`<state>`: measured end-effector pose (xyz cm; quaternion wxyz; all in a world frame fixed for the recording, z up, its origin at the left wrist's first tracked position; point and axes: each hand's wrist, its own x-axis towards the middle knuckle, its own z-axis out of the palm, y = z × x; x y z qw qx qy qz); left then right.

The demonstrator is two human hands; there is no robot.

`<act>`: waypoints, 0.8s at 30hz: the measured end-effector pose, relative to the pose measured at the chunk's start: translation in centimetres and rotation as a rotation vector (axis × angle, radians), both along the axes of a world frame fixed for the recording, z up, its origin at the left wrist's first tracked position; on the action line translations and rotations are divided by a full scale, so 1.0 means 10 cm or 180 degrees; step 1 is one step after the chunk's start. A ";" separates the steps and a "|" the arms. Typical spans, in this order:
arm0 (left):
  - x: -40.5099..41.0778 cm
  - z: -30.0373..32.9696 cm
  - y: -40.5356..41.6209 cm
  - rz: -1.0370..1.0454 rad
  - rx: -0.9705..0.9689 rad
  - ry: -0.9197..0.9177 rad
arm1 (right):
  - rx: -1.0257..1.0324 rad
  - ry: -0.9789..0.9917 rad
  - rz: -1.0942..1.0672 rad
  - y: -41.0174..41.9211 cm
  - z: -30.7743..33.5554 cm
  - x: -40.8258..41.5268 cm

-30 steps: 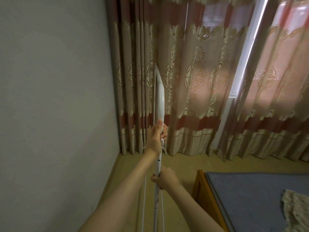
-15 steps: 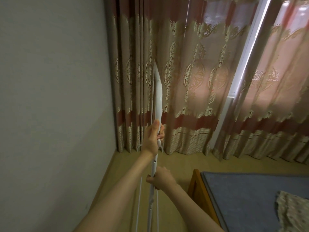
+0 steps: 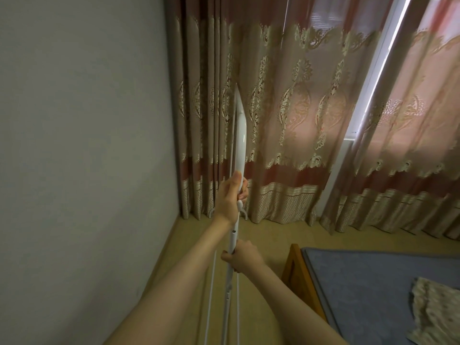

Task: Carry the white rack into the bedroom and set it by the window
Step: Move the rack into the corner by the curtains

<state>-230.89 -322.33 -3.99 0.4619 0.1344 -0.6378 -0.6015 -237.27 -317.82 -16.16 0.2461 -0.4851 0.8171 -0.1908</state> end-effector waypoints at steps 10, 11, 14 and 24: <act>0.13 0.02 0.11 0.0015 0.0033 -0.0113 | 0.0290 0.0127 0.0332 0.12 0.07 -0.05; 0.13 0.02 0.11 0.0002 0.0041 -0.0095 | 0.0267 0.0109 0.0375 0.11 0.09 -0.08; 0.15 0.03 0.13 0.0209 -0.0034 -0.0198 | 0.0231 0.0130 0.0405 0.13 0.24 -0.13; 0.24 0.22 0.15 0.1521 -0.1046 -0.0565 | -0.0172 0.0706 0.0149 0.27 1.02 -0.28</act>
